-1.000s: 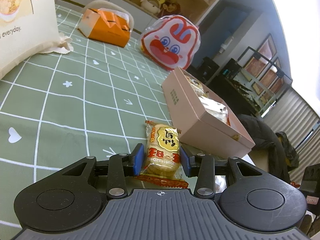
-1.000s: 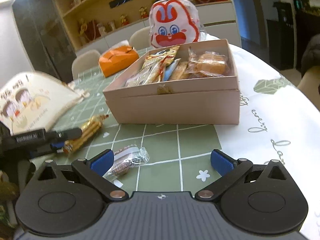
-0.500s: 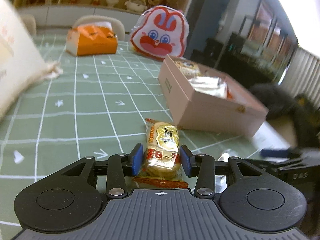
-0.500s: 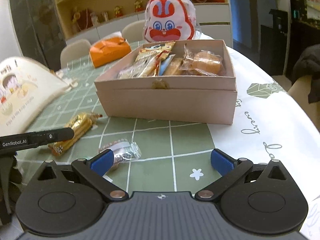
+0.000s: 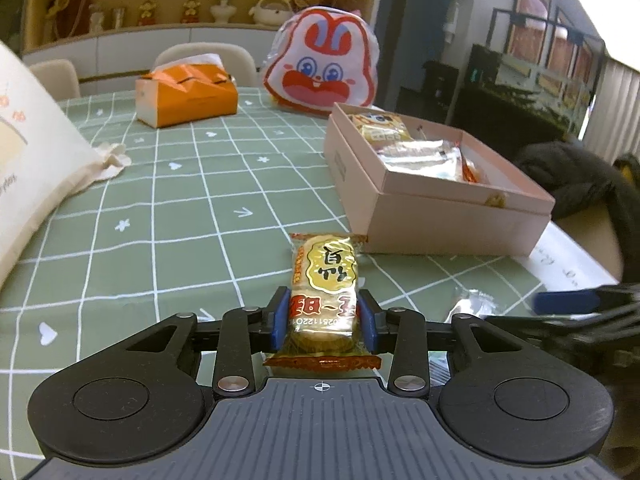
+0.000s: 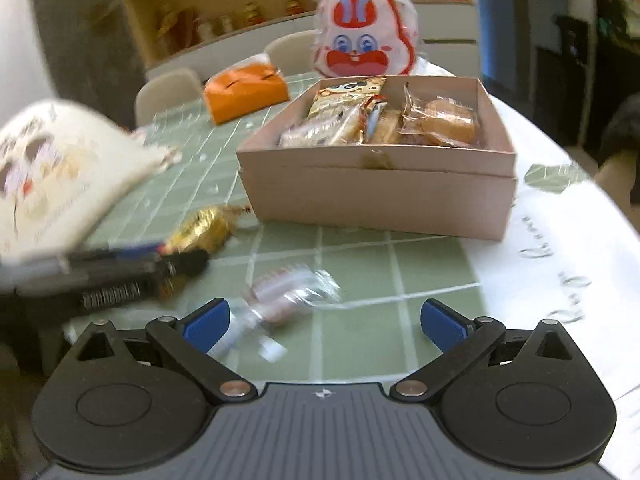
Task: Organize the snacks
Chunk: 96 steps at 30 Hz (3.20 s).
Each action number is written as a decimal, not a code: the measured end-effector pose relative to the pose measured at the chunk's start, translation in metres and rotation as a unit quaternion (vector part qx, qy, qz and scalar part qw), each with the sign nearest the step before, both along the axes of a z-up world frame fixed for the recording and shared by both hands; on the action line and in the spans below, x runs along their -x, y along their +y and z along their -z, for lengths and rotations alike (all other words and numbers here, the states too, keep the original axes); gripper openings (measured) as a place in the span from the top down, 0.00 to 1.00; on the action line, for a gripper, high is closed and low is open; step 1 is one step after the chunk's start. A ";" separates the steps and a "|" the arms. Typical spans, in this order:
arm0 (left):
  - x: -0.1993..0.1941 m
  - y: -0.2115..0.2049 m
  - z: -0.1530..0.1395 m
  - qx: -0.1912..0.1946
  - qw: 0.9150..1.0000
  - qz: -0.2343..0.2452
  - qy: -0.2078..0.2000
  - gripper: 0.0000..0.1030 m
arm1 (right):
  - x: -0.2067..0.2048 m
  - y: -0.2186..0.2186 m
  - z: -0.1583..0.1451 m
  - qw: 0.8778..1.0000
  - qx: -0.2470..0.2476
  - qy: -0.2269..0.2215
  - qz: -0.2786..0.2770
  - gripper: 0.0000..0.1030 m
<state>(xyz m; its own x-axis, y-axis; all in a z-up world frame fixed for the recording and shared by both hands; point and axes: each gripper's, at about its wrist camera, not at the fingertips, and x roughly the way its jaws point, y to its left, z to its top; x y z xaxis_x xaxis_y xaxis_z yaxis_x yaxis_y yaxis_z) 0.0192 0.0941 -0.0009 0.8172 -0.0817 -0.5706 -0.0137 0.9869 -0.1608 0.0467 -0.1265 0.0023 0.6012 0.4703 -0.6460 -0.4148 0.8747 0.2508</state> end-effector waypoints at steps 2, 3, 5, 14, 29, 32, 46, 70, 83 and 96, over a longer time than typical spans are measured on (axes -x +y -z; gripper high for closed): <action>0.000 0.002 0.000 0.007 1.000 0.002 0.000 0.60 | -0.007 0.016 0.001 1.000 0.020 -0.002 0.001 0.01; 0.001 0.002 0.000 0.007 1.000 0.004 0.000 0.61 | -0.008 0.024 0.002 0.999 0.043 -0.014 -0.007 0.01; 0.002 0.001 -0.001 0.005 1.000 0.004 0.000 0.60 | -0.006 0.032 0.003 0.995 0.089 -0.032 -0.029 0.04; 0.011 0.012 -0.006 0.050 0.999 -0.002 0.012 0.61 | 0.023 -0.023 -0.009 0.985 0.155 -0.073 -0.035 0.05; 0.079 -0.032 -0.027 0.016 0.999 0.013 0.047 0.61 | 0.028 -0.002 -0.008 0.989 0.108 -0.050 -0.082 0.63; 0.084 -0.053 -0.034 0.004 0.999 0.034 0.042 0.61 | 0.046 -0.027 -0.017 0.989 0.103 -0.064 -0.081 0.65; -0.046 -0.078 -0.143 0.103 0.990 0.064 -0.074 0.59 | 0.035 -0.112 -0.154 0.983 -0.003 -0.179 -0.038 0.65; -0.003 -0.033 -0.037 0.023 1.000 0.017 0.006 0.58 | -0.078 -0.053 -0.084 0.995 0.000 -0.075 0.073 0.26; 0.035 -0.058 -0.002 -0.012 1.000 0.005 0.012 0.58 | 0.024 -0.033 0.010 0.991 0.095 -0.045 0.078 0.15; 0.024 -0.080 0.001 -0.070 0.998 -0.001 0.011 0.57 | 0.027 -0.037 0.018 0.985 0.096 -0.054 0.134 0.00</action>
<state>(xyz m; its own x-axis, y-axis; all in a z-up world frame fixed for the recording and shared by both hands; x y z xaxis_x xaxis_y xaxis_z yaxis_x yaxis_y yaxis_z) -0.0045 0.0143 -0.0015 0.8045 0.0008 -0.5940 -0.0171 0.9996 -0.0218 0.0198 -0.1638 -0.0158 0.7572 0.1612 -0.6330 -0.1775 0.9834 0.0380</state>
